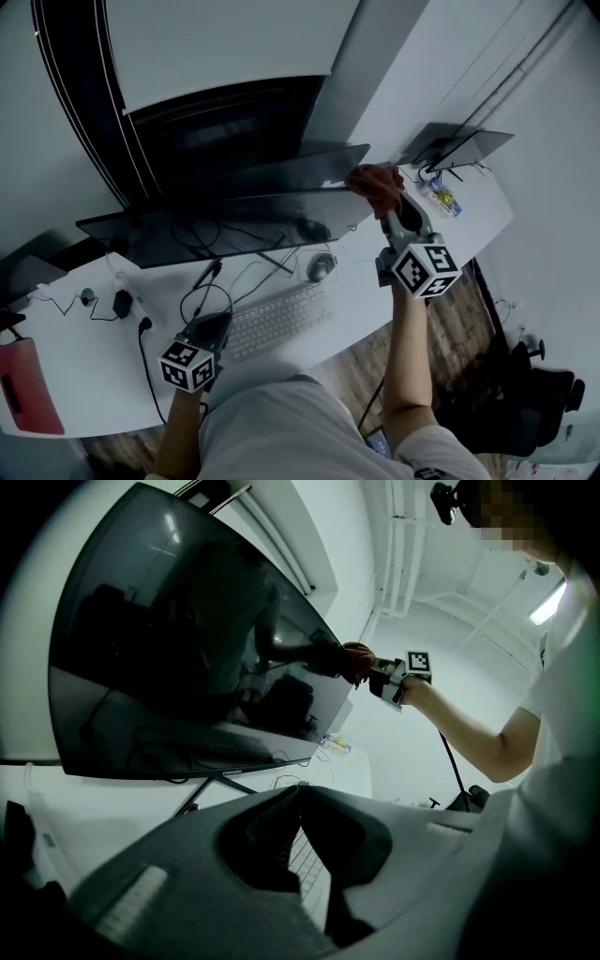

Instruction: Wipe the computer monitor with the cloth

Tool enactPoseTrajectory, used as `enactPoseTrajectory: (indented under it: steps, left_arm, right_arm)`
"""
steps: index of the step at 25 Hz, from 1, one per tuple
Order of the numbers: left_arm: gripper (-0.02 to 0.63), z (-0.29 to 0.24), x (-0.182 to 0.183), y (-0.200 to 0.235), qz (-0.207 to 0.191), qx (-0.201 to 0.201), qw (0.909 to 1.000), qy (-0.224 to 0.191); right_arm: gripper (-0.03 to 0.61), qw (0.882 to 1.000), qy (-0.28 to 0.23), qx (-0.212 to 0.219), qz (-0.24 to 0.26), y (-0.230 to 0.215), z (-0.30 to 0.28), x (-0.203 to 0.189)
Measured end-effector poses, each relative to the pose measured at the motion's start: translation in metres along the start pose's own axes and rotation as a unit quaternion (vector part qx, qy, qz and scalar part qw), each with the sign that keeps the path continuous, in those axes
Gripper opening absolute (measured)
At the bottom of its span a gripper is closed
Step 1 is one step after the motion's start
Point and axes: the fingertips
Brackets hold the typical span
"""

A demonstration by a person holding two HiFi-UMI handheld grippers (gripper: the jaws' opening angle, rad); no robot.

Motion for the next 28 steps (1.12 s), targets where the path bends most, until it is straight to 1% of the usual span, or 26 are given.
enactPoseTrajectory:
  steps: [12, 18, 28]
  left_arm:
    - [0.009, 0.054, -0.005, 0.029, 0.011, 0.025, 0.9995, -0.012]
    - [0.009, 0.083, -0.006, 0.044, 0.012, 0.037, 0.999, -0.022]
    - [0.009, 0.134, -0.016, 0.076, 0.026, 0.065, 0.9968, -0.038]
  right_arm:
    - [0.094, 0.999, 0.005, 0.043, 0.009, 0.08, -0.024, 0.003]
    - [0.094, 0.998, 0.006, 0.056, 0.009, 0.119, -0.036, 0.003]
    - [0.094, 0.996, 0.012, 0.082, 0.016, 0.187, -0.054, 0.004]
Point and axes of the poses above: the fingertips, and each gripper's own axes: z backward along the fingers, y to its left, x out of its top
